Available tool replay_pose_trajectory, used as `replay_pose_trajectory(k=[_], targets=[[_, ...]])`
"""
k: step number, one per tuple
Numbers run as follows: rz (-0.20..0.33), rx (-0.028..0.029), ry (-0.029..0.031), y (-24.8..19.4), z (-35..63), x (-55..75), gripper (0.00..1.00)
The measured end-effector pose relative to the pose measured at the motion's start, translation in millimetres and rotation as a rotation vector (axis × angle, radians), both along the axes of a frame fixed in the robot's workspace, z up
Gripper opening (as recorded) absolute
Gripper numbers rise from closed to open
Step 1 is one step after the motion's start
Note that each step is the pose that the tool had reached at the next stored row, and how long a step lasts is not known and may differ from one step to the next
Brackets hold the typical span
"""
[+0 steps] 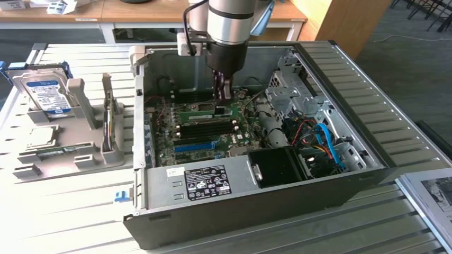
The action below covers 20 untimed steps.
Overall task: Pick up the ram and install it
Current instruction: 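Insert the ram into the slot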
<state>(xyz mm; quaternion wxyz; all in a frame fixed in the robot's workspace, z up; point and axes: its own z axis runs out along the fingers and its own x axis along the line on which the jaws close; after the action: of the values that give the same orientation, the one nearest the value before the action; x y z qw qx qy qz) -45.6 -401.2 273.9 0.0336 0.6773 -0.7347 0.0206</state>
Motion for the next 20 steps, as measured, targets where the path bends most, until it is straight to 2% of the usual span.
replay_pose_trajectory(k=[13, 20], targets=[[0.0, -0.0008, 0.0, 0.0, -10.1, 0.0, 0.12], [0.0, -0.0012, 0.0001, -0.1, -12.6, 0.0, 0.12]])
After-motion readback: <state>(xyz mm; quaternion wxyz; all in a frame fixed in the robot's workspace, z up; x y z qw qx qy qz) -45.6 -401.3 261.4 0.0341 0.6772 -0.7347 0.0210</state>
